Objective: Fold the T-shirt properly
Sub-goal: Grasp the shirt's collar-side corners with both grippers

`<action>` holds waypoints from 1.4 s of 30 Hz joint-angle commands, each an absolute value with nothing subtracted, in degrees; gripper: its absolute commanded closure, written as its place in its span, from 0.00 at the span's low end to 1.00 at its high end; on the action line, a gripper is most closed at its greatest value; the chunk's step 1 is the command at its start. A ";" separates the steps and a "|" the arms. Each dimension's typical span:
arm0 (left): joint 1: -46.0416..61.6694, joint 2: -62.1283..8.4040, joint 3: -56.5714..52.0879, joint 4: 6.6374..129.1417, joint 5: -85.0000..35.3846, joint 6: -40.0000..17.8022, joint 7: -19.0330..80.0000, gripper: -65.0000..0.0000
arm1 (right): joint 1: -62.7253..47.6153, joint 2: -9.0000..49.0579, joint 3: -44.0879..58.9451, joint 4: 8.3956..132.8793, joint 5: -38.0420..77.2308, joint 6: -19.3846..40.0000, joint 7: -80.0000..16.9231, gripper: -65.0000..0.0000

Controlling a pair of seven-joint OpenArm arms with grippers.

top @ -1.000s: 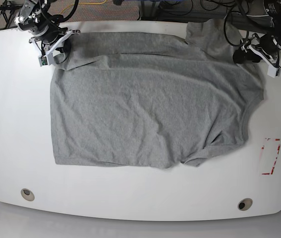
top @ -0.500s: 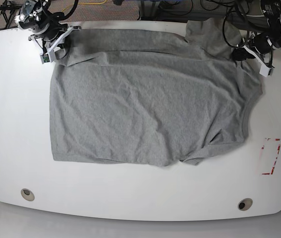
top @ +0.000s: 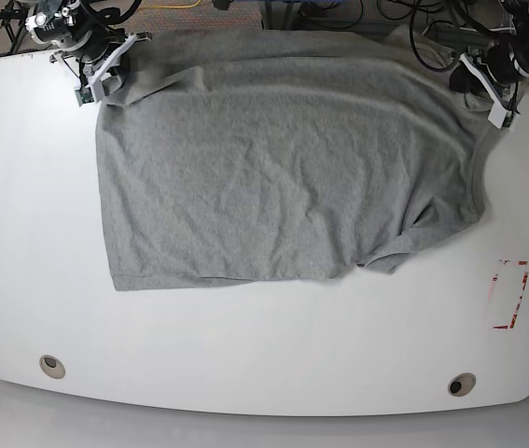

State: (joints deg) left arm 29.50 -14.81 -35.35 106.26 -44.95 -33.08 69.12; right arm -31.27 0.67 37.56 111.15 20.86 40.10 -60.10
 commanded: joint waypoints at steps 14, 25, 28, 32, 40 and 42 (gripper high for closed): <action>22.90 -15.52 -43.47 113.45 -46.02 -33.45 80.00 0.94 | -31.52 1.36 37.93 116.26 25.89 40.00 -64.48 0.97; 19.91 -15.87 -45.85 113.19 -49.80 -33.19 80.00 0.94 | -29.41 3.21 41.71 116.00 29.93 40.00 -65.36 0.97; 18.95 -15.87 -45.67 113.27 -49.98 -33.19 80.00 0.94 | -29.14 3.65 41.80 116.00 30.02 40.00 -65.45 0.97; 18.07 -15.96 -45.58 113.27 -49.98 -33.19 80.00 0.94 | -29.05 3.74 41.80 116.00 30.02 40.00 -65.45 0.97; 14.29 -16.40 -44.88 113.27 -49.98 -33.19 80.00 0.90 | -25.01 3.74 41.63 116.00 30.02 40.00 -65.36 0.97; 12.44 -16.40 -43.56 113.27 -49.63 -33.19 80.00 0.90 | -23.60 3.74 41.54 116.00 30.02 40.00 -65.36 0.97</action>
